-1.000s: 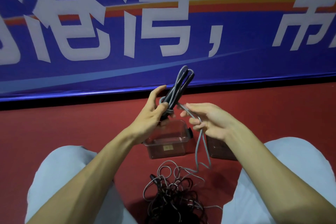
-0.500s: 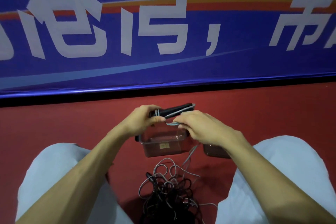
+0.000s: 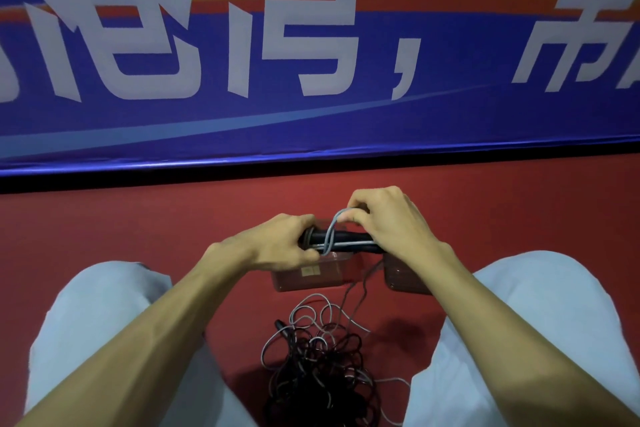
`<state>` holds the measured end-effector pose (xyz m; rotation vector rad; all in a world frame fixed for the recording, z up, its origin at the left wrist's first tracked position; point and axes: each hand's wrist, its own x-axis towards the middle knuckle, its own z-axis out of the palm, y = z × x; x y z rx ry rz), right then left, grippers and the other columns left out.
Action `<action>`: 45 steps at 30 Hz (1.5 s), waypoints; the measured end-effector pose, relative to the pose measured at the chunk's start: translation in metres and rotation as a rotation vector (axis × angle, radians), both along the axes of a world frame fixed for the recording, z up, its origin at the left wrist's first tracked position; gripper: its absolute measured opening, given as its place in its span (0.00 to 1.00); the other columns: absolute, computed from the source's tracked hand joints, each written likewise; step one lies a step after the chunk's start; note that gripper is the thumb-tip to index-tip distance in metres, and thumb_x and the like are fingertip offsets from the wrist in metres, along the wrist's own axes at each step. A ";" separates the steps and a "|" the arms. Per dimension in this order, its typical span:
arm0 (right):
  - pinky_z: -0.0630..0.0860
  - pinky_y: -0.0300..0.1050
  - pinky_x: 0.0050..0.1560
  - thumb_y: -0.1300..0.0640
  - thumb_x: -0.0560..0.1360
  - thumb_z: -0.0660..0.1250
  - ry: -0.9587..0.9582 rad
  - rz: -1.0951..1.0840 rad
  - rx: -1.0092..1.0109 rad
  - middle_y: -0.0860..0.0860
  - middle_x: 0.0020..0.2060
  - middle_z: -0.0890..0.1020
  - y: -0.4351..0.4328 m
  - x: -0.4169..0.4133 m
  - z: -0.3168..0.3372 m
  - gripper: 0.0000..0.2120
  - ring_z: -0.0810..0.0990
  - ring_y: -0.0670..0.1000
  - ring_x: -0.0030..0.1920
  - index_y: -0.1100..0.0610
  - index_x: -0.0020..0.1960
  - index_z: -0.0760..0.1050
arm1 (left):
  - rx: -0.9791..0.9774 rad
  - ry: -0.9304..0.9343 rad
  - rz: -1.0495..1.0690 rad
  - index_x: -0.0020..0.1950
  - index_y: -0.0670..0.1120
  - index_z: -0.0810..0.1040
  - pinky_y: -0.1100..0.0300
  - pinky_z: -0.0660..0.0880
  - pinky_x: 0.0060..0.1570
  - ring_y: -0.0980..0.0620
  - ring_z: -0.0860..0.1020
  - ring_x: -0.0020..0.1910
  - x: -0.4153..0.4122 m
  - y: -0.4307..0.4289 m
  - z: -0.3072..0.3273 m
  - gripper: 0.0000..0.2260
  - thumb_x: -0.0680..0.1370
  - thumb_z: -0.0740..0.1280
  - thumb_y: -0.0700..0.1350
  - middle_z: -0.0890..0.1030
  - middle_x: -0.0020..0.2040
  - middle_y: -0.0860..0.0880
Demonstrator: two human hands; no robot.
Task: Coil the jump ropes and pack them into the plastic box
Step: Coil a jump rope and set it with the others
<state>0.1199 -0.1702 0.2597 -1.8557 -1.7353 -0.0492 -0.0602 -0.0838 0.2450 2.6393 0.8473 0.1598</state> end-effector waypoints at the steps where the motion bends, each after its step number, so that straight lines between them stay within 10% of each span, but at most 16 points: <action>1: 0.69 0.44 0.40 0.41 0.72 0.70 0.023 -0.016 -0.031 0.46 0.32 0.77 0.000 -0.001 -0.001 0.13 0.75 0.53 0.38 0.52 0.44 0.81 | 0.010 0.005 -0.012 0.55 0.46 0.74 0.56 0.72 0.41 0.48 0.77 0.42 0.000 -0.002 0.000 0.15 0.74 0.69 0.53 0.81 0.44 0.49; 8: 0.72 0.42 0.39 0.47 0.65 0.79 0.439 -0.026 -0.129 0.46 0.32 0.82 0.007 0.007 0.001 0.10 0.78 0.45 0.35 0.52 0.37 0.81 | 0.013 -0.140 -0.052 0.40 0.53 0.72 0.63 0.66 0.32 0.58 0.71 0.29 -0.002 -0.001 0.000 0.07 0.75 0.69 0.48 0.74 0.31 0.54; 12: 0.76 0.40 0.40 0.54 0.70 0.72 1.029 0.192 -0.259 0.53 0.37 0.83 0.001 0.013 0.012 0.07 0.80 0.50 0.39 0.57 0.42 0.83 | -0.255 -0.285 -0.106 0.48 0.50 0.78 0.60 0.70 0.35 0.58 0.72 0.32 -0.010 0.001 0.015 0.02 0.76 0.68 0.44 0.77 0.35 0.54; 17: 0.66 0.38 0.27 0.57 0.81 0.52 1.679 0.288 -0.215 0.53 0.28 0.77 -0.001 0.004 0.023 0.15 0.71 0.46 0.21 0.59 0.40 0.72 | -0.610 -0.593 -0.063 0.62 0.44 0.76 0.64 0.69 0.35 0.54 0.76 0.38 -0.012 -0.004 0.027 0.11 0.80 0.64 0.40 0.79 0.40 0.50; 23: 0.64 0.33 0.27 0.63 0.79 0.60 1.346 0.355 -0.280 0.56 0.38 0.81 0.001 -0.003 0.014 0.07 0.71 0.45 0.28 0.64 0.53 0.75 | -0.769 -0.866 0.029 0.70 0.61 0.71 0.63 0.69 0.31 0.51 0.78 0.38 -0.006 -0.003 0.028 0.21 0.82 0.60 0.39 0.81 0.45 0.46; 33: 0.79 0.50 0.42 0.63 0.79 0.64 0.389 0.218 -0.672 0.52 0.32 0.78 -0.004 -0.002 -0.001 0.03 0.80 0.48 0.32 0.58 0.51 0.73 | -0.524 -0.739 0.194 0.58 0.43 0.74 0.68 0.72 0.31 0.57 0.75 0.32 -0.004 0.001 0.020 0.06 0.81 0.64 0.42 0.79 0.40 0.46; 38: 0.76 0.39 0.37 0.68 0.79 0.56 0.122 0.208 -0.651 0.52 0.34 0.79 -0.005 -0.002 -0.003 0.09 0.82 0.52 0.35 0.58 0.53 0.71 | -0.401 -0.660 0.245 0.59 0.43 0.74 0.62 0.71 0.32 0.58 0.74 0.28 -0.008 0.014 0.015 0.10 0.80 0.67 0.43 0.82 0.39 0.46; 45: 0.73 0.47 0.38 0.69 0.73 0.56 -0.207 0.341 -0.465 0.48 0.36 0.72 -0.009 -0.010 -0.004 0.10 0.75 0.51 0.35 0.55 0.47 0.65 | 0.036 -0.231 0.197 0.67 0.44 0.76 0.61 0.71 0.50 0.49 0.80 0.54 -0.012 0.018 0.006 0.28 0.70 0.77 0.51 0.82 0.55 0.47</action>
